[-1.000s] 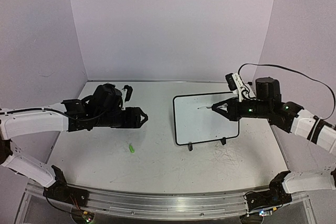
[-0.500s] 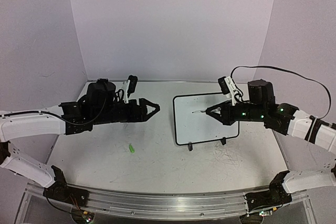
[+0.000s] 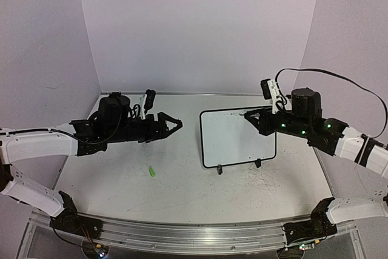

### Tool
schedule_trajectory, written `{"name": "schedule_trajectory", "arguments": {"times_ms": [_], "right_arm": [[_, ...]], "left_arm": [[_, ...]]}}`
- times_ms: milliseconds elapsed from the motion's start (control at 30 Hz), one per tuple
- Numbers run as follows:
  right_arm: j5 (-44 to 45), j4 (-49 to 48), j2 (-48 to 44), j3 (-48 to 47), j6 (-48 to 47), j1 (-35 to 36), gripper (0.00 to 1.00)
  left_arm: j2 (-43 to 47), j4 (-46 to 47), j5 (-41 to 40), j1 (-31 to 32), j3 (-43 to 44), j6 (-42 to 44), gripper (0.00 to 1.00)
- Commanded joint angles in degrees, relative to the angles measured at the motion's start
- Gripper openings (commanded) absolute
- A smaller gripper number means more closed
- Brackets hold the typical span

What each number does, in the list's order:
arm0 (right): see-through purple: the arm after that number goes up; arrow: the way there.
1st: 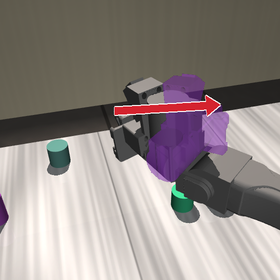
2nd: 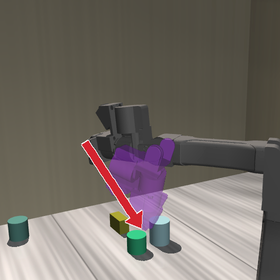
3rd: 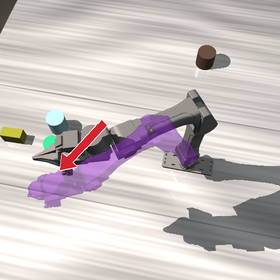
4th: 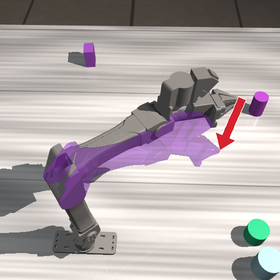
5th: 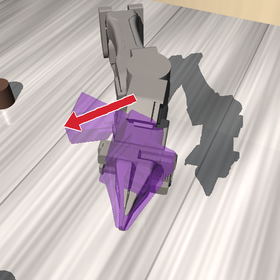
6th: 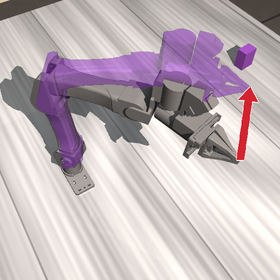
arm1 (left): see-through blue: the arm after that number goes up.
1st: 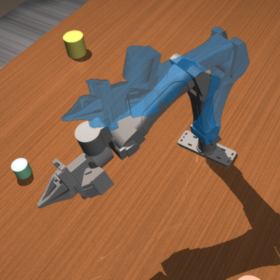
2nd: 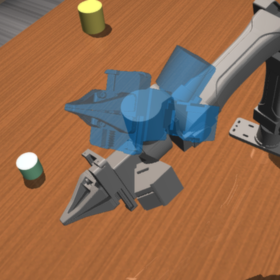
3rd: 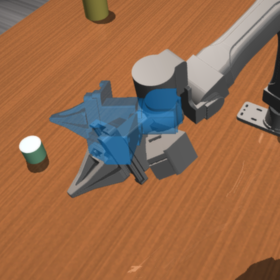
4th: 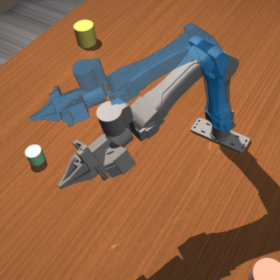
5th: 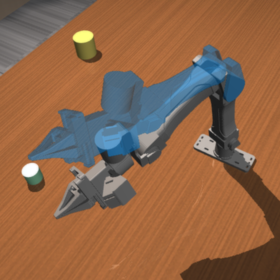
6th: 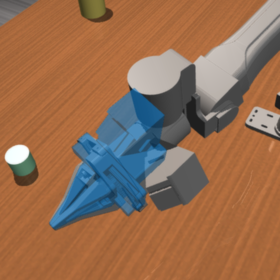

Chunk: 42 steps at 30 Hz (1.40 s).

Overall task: Write a sentence on the whiteboard
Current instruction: Hold the whiteboard at the center of the board.

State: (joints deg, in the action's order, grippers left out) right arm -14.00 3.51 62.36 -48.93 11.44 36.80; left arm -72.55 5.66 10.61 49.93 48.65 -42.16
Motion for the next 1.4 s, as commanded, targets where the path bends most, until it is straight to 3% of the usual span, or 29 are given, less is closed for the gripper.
{"name": "schedule_trajectory", "arguments": {"times_ms": [0,333,633,767,1100,1267,1367], "right_arm": [[3.6,-1.9,-2.1,-2.7,1.1,0.1,0.0],[4.7,0.9,-10.5,-2.0,3.3,0.1,0.0],[8.4,3.7,-9.0,-1.5,-1.9,0.1,0.0],[8.0,3.4,-7.9,-1.2,-4.1,0.1,0.0],[12.4,3.8,-6.0,-1.1,-5.1,0.5,0.06],[10.5,1.8,-4.1,-1.2,-5.8,1.4,0.0],[9.7,0.3,-4.3,-0.5,-6.3,1.6,0.0]], "left_arm": [[-0.8,2.9,1.7,0.1,-2.5,-5.8,0.83],[-0.1,3.3,-3.6,0.3,-5.8,-8.5,0.84],[-6.8,3.4,-4.6,0.2,-0.9,-7.0,0.86],[-10.5,5.8,-2.6,0.2,1.1,-3.7,0.86],[-15.7,23.9,2.6,0.2,-0.5,3.5,0.85],[-19.6,26.7,6.5,-0.5,2.7,6.1,0.84],[-21.1,26.7,13.3,-1.9,5.3,8.3,0.84]]}}
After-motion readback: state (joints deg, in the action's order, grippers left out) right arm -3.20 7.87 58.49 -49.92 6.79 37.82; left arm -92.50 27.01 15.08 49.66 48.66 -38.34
